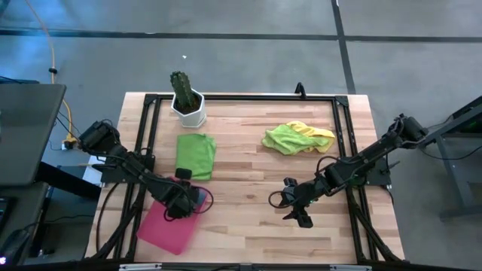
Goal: Roll microfiber towels into tight, uniform cylinder then place into a basket
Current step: Put the rolled blue towel into the red bin
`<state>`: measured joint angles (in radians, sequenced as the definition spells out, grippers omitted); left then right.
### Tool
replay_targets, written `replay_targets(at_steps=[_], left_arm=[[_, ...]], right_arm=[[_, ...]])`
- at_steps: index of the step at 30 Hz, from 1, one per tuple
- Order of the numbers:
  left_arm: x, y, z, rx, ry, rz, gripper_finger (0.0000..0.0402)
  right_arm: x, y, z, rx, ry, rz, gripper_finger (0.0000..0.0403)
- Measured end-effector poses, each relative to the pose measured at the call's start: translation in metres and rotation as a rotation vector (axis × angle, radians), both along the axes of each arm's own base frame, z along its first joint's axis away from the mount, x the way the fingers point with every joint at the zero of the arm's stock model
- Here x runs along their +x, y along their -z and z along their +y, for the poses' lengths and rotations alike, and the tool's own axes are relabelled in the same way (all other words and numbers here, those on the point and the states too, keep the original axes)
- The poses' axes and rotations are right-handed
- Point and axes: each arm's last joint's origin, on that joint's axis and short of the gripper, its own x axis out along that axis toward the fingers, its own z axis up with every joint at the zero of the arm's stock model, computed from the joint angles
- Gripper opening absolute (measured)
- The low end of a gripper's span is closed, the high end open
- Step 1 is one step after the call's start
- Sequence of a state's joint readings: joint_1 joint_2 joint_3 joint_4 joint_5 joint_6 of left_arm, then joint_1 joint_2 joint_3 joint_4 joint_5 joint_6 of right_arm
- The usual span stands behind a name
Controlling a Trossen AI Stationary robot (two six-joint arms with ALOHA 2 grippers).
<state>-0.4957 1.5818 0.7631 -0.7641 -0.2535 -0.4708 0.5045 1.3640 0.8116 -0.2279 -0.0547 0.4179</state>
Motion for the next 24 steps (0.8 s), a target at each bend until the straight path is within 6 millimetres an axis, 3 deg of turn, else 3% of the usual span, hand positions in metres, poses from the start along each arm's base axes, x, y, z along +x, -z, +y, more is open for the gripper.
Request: replay_targets(at_steps=[12, 24], left_arm=[[0.009, -0.020, -0.006, -0.022, -0.068, 0.027, 0.0155], [0.004, -0.028, -0.003, 0.027, -0.052, 0.113, 0.0164]], right_arm=[[0.000, 0.000, 0.000, 0.000, 0.000, 0.000, 0.0227], [0.000, 0.000, 0.000, 0.000, 0.000, 0.000, 0.0227]])
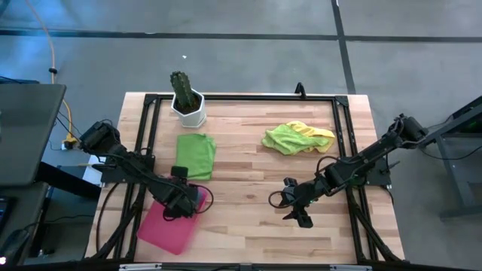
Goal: Roll microfiber towels into tight, uniform cylinder then place into a basket
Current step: Put the rolled blue towel into the red bin
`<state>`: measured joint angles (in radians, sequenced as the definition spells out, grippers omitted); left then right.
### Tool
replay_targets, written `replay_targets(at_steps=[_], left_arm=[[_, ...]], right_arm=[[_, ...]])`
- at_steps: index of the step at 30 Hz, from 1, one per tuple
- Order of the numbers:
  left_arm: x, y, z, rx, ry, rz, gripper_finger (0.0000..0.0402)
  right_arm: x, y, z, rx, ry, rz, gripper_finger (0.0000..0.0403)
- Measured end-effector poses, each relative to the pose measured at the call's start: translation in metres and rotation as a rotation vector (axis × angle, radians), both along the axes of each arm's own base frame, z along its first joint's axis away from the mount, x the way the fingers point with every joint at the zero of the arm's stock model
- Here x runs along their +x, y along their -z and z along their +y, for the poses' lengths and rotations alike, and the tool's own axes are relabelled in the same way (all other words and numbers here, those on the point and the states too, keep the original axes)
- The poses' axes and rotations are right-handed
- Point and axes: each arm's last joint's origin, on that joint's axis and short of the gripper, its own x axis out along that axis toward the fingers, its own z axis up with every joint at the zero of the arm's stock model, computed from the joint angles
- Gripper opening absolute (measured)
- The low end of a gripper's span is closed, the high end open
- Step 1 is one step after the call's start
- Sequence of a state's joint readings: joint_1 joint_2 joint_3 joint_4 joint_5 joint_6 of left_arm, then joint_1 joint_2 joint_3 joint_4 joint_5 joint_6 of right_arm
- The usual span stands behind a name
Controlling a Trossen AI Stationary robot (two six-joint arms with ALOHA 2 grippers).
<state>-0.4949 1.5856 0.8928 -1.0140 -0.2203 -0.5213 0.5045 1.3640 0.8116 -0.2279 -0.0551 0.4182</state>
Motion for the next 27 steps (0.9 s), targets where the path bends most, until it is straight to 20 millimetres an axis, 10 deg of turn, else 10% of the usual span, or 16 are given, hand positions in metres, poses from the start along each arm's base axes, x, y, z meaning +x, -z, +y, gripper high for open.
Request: replay_targets(at_steps=[27], left_arm=[[0.004, 0.000, 0.001, 0.005, -0.081, -0.064, 0.0164]], right_arm=[[-0.011, -0.002, 0.020, -0.065, -0.250, -0.084, 0.0227]])
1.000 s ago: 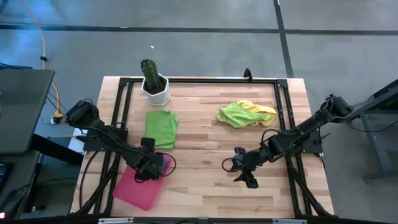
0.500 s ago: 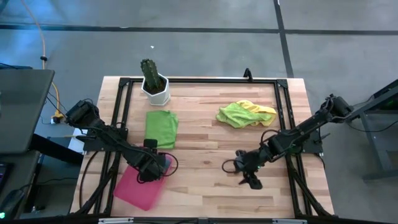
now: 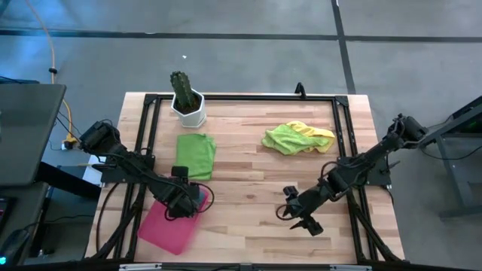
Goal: Roll microfiber towels into tight, uniform cylinder then place into a basket
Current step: Put the rolled blue towel into the red bin, then adjust the bin
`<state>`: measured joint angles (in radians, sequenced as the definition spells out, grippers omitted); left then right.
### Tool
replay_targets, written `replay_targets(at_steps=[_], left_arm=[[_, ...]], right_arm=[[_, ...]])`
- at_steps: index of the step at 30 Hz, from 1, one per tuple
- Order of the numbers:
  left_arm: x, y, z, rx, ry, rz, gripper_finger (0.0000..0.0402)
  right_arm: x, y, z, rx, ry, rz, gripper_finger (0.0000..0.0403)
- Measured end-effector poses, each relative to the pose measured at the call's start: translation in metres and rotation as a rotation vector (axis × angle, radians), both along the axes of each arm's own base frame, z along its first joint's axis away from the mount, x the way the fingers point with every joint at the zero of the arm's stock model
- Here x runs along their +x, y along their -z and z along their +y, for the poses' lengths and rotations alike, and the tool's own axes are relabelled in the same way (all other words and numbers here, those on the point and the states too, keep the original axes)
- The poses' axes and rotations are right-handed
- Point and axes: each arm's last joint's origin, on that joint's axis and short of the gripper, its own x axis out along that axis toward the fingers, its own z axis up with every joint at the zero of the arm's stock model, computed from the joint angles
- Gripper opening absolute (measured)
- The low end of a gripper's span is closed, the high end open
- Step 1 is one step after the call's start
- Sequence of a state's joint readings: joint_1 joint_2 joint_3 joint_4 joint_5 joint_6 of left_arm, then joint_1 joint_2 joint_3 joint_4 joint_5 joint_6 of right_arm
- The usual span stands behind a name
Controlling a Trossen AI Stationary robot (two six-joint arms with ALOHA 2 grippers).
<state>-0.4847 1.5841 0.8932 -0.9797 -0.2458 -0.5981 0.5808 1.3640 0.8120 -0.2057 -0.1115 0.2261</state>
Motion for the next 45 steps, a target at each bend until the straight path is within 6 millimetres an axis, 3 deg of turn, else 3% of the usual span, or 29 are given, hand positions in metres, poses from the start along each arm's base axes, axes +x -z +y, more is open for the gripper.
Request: replay_targets(at_steps=[13, 24, 36, 41, 45], left_arm=[[0.008, 0.001, -0.005, -0.075, 0.004, -0.068, 0.0164], [0.000, 0.000, -0.001, -0.032, 0.003, 0.009, 0.0167], [0.003, 0.000, -0.002, -0.017, 0.057, -0.017, 0.0254], [0.003, -0.002, -0.002, -0.008, 0.074, -0.010, 0.0269], [0.008, -0.016, -0.004, -0.006, 0.061, -0.006, 0.0274]], right_arm=[[0.000, 0.000, 0.000, 0.001, 0.000, 0.000, 0.0227], [0.000, 0.000, 0.000, 0.001, 0.001, 0.000, 0.0227], [0.000, 0.000, 0.000, 0.001, 0.000, 0.000, 0.0227], [0.000, 0.000, 0.000, 0.001, 0.000, 0.000, 0.0227], [0.000, 0.000, 0.000, 0.001, 0.000, 0.000, 0.0227]])
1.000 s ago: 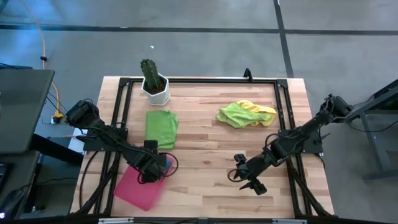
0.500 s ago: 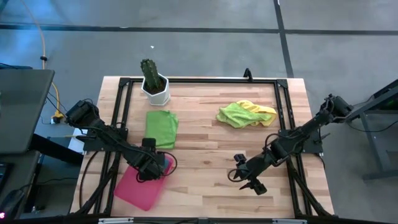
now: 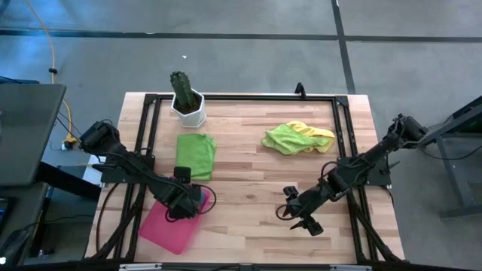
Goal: Roll microfiber towels into tight, uniform cylinder then place into a basket
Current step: Adjust the bin
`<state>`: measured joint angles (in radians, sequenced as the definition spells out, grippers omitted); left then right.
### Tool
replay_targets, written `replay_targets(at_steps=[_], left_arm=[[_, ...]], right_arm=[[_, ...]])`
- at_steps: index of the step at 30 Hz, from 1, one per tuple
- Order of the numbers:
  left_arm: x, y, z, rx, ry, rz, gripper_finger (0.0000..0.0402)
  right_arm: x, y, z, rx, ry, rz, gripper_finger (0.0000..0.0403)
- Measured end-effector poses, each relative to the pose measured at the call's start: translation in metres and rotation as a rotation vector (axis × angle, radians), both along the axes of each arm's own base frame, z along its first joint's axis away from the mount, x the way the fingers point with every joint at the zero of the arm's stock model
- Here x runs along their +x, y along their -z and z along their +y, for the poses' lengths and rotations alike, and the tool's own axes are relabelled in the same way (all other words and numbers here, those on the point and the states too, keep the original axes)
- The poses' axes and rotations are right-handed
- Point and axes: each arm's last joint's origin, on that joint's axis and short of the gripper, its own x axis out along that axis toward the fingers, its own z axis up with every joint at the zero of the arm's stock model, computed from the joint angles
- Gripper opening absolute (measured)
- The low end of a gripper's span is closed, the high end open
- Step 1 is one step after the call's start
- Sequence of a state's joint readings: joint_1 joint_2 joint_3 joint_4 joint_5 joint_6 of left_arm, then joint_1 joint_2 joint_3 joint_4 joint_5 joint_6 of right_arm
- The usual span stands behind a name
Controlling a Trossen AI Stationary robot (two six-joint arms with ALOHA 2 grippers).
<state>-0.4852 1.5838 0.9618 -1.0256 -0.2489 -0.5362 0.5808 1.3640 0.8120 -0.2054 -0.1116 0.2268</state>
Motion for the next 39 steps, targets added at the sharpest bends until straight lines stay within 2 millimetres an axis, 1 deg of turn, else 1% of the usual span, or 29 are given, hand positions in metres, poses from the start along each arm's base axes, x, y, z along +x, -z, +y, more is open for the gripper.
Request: replay_targets(at_steps=[6, 8, 11, 15, 18, 20, 23, 26, 29, 35, 39], left_arm=[[0.009, -0.035, -0.007, 0.003, -0.050, -0.015, 0.0276], [0.014, -0.044, -0.010, 0.006, -0.061, -0.077, 0.0276], [0.024, -0.054, -0.012, 0.061, -0.056, -0.206, 0.0276], [0.043, -0.058, -0.006, 0.129, -0.088, -0.407, 0.0276], [0.059, -0.055, 0.003, 0.054, -0.146, -0.512, 0.0276], [0.066, -0.051, 0.006, -0.039, -0.139, -0.537, 0.0276], [0.071, -0.041, 0.008, -0.145, -0.102, -0.528, 0.0276], [0.071, -0.030, 0.005, -0.215, -0.087, -0.476, 0.0276], [0.070, -0.022, -0.003, -0.269, -0.128, -0.438, 0.0276], [0.067, -0.016, -0.014, -0.263, -0.312, -0.458, 0.0276], [0.063, -0.014, -0.016, -0.250, -0.366, -0.448, 0.0276]], right_arm=[[0.000, 0.000, 0.000, 0.000, 0.000, 0.000, 0.0227], [0.000, 0.000, 0.000, 0.000, 0.000, 0.000, 0.0227], [0.000, 0.000, 0.000, 0.000, 0.000, 0.000, 0.0227], [0.000, 0.000, 0.000, 0.000, 0.000, 0.000, 0.0227], [0.000, 0.000, 0.000, 0.000, 0.000, 0.000, 0.0227], [0.000, 0.000, 0.000, 0.000, 0.000, 0.000, 0.0227], [0.000, 0.000, 0.000, 0.000, 0.000, 0.000, 0.0227], [0.000, 0.000, 0.000, 0.000, 0.000, 0.001, 0.0227], [0.000, 0.000, 0.000, 0.000, 0.000, 0.000, 0.0227], [0.000, 0.000, 0.000, 0.000, 0.000, 0.001, 0.0227], [0.000, 0.000, 0.000, 0.000, 0.000, 0.001, 0.0227]])
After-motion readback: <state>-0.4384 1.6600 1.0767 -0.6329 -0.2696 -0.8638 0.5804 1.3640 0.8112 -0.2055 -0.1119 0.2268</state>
